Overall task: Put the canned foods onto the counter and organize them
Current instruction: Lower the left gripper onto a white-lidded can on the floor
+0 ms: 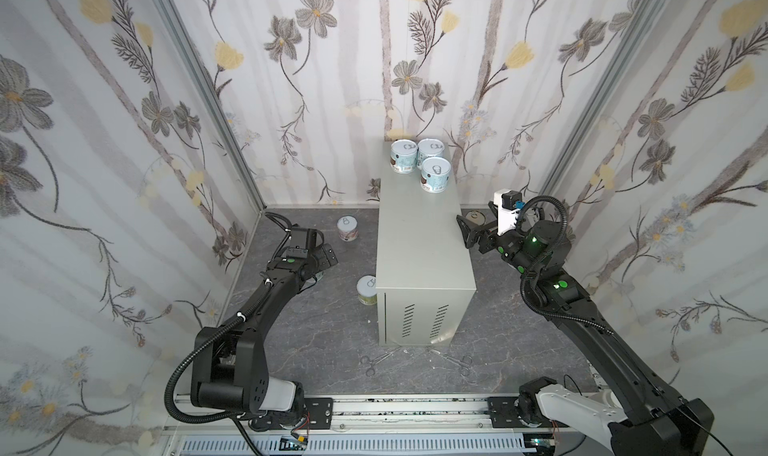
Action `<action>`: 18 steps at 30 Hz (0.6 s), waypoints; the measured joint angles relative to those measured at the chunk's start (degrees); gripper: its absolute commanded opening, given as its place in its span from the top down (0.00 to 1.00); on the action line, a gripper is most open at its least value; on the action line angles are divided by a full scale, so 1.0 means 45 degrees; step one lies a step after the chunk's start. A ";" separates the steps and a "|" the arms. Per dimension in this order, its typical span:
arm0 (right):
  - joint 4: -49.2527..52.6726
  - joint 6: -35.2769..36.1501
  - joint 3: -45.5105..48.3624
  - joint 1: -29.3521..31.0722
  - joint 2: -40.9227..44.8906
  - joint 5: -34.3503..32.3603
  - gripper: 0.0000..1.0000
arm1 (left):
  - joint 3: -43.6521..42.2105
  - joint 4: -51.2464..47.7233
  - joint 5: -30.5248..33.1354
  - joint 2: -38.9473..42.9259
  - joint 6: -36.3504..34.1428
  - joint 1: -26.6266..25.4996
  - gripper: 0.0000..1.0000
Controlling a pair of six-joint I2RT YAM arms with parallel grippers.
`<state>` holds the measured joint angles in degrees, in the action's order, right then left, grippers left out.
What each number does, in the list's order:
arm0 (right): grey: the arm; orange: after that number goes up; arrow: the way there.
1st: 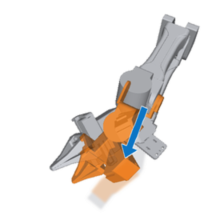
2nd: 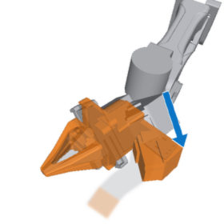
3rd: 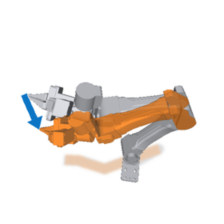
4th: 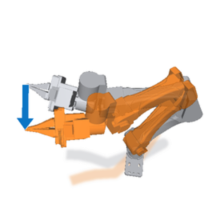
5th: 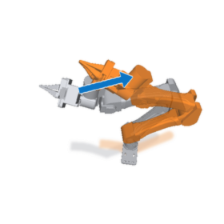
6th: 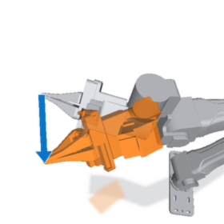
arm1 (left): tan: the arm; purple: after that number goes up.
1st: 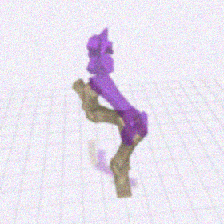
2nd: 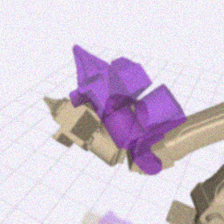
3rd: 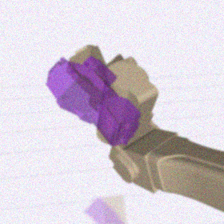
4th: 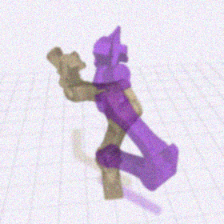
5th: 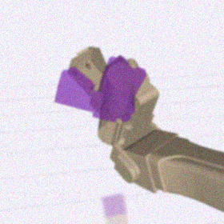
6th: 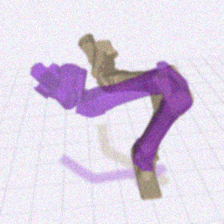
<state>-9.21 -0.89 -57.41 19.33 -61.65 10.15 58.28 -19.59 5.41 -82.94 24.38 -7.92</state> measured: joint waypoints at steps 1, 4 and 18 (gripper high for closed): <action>-0.0024 0.0019 0.0063 -0.0092 0.0015 0.0019 0.00 | 0.0092 -0.0015 0.0068 -0.0160 0.0000 0.0000 0.00; -0.0039 -0.0034 0.0248 -0.0520 -0.0063 0.0301 0.00 | 0.0559 -0.0141 0.0325 -0.0889 -0.0053 0.0000 0.00; -0.0554 -0.0272 -0.0063 -0.0981 -0.0777 0.1010 0.00 | 0.1549 -0.0831 0.1666 -0.3259 -0.0719 0.0102 0.00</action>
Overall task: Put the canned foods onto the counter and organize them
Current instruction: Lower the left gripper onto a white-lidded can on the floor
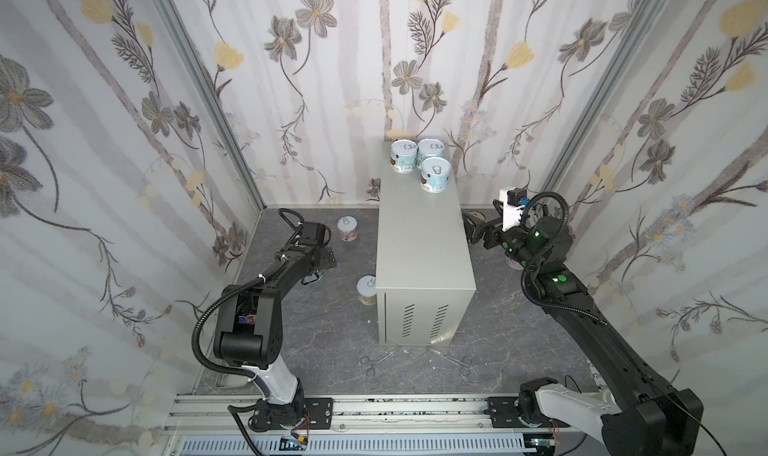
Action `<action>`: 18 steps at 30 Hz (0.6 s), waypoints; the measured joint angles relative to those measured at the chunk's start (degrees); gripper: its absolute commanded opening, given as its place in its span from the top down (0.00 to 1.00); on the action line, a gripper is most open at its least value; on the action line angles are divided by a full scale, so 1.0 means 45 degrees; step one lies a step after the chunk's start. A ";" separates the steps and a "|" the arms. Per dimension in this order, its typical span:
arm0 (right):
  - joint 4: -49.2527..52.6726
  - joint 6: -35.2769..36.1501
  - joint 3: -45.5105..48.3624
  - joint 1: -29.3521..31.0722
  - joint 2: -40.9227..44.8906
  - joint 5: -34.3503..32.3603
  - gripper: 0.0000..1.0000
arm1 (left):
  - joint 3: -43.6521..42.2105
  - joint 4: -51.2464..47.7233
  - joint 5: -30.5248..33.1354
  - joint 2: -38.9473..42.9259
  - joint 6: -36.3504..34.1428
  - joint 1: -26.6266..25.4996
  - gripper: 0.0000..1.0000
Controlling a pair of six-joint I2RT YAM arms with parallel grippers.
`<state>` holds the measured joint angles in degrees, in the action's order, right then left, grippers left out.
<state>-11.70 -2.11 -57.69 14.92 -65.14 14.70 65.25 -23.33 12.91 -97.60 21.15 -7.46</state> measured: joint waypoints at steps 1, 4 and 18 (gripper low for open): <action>-0.0005 0.0000 -0.0039 0.0000 -0.0044 0.0010 0.00 | 0.0015 0.0005 0.0015 -0.0155 -0.0005 0.0049 0.00; 0.0000 0.0000 -0.0078 0.0000 -0.0126 0.0039 0.00 | 0.0049 0.0112 0.0034 -0.0534 -0.0044 0.0175 0.00; 0.0078 0.0000 -0.0617 -0.0034 -0.0937 0.0044 0.00 | 0.0539 0.0816 0.0092 -0.2152 -0.0379 0.0588 0.09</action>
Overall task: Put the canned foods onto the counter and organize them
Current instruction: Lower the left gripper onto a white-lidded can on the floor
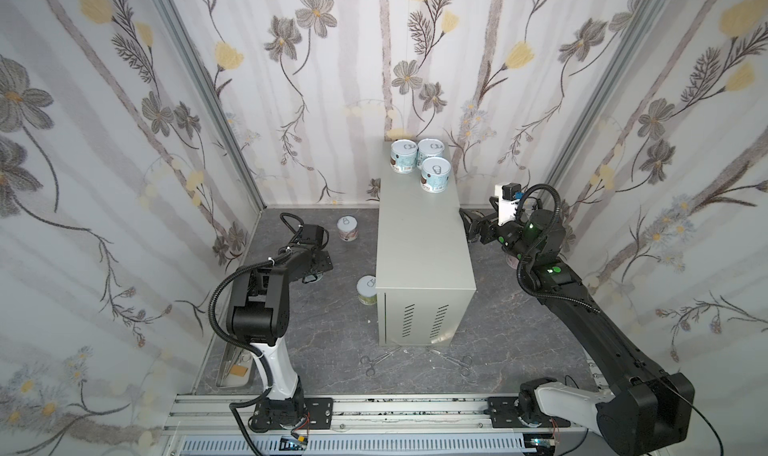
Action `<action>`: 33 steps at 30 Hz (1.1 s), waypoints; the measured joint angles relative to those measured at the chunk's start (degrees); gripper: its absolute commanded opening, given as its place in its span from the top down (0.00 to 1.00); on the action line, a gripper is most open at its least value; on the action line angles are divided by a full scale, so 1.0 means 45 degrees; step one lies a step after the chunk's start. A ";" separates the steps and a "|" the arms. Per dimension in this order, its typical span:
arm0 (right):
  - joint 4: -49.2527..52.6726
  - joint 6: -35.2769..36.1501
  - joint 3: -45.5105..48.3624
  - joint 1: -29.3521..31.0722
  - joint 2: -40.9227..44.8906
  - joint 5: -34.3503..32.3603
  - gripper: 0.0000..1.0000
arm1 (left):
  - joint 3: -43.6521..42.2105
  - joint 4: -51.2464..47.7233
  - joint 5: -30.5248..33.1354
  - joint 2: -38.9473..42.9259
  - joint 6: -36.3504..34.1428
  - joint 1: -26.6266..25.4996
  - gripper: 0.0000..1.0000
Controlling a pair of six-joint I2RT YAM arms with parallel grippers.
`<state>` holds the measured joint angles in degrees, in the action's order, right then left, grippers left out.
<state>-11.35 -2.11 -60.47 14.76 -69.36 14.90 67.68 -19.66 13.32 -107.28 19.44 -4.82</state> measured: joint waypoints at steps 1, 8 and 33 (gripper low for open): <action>-0.0015 0.0000 -0.0039 0.0000 -0.0068 -0.0005 0.00 | -0.0053 0.0083 0.0010 -0.0005 0.0000 0.0019 0.10; -0.0194 0.0005 -0.0243 0.0000 -0.0379 0.0039 0.00 | -0.0515 0.0738 -0.0102 0.0015 -0.0044 0.0005 0.21; 0.0189 0.0291 -0.0219 -0.0010 0.0005 0.0039 0.00 | -0.0670 0.0029 -0.0510 0.2312 -0.0656 -0.0029 0.36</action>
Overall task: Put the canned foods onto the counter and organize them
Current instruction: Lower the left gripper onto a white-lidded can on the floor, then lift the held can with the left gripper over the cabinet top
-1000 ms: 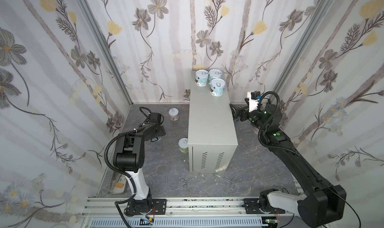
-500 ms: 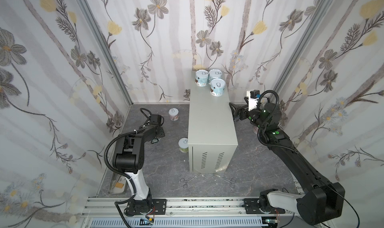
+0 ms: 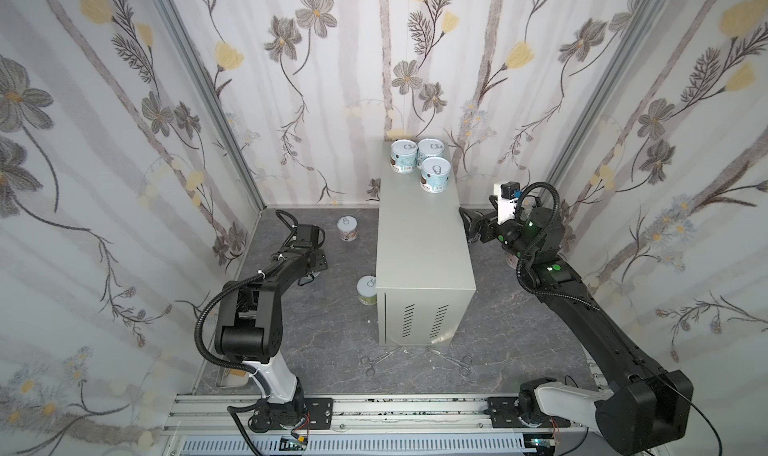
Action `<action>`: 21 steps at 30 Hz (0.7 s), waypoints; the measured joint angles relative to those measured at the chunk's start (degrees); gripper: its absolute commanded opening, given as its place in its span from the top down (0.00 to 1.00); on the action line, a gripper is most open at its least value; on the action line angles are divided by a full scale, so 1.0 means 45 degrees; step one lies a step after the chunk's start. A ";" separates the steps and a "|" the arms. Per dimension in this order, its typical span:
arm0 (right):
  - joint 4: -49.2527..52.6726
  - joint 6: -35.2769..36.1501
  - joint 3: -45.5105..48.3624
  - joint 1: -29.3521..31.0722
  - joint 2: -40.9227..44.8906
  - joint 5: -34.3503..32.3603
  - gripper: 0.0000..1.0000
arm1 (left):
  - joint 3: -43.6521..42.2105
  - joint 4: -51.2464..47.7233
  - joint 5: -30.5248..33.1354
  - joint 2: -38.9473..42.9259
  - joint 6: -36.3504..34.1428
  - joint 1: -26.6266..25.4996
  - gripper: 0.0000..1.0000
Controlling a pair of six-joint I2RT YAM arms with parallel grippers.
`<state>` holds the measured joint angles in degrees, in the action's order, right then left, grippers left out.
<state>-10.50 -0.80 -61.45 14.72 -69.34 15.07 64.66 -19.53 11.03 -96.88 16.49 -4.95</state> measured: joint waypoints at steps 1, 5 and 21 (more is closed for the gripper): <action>0.0005 0.0005 -0.0019 0.0000 0.0068 -0.0005 0.00 | 0.0209 -0.0243 -0.0078 0.0257 -0.0005 -0.0029 0.36; -0.0083 0.0097 -0.0243 -0.0131 0.0151 -0.0092 0.00 | 0.1253 -0.0952 -0.0209 0.1054 -0.0253 -0.0228 0.36; -0.0593 0.1297 -0.2618 -0.0311 -0.1166 -0.0019 0.00 | 0.8354 -0.4376 -0.1117 0.1127 -0.1005 -0.1749 0.37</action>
<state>-13.17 5.04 -73.23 13.32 -74.59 14.98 102.26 -39.22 6.00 -91.81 11.97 -12.82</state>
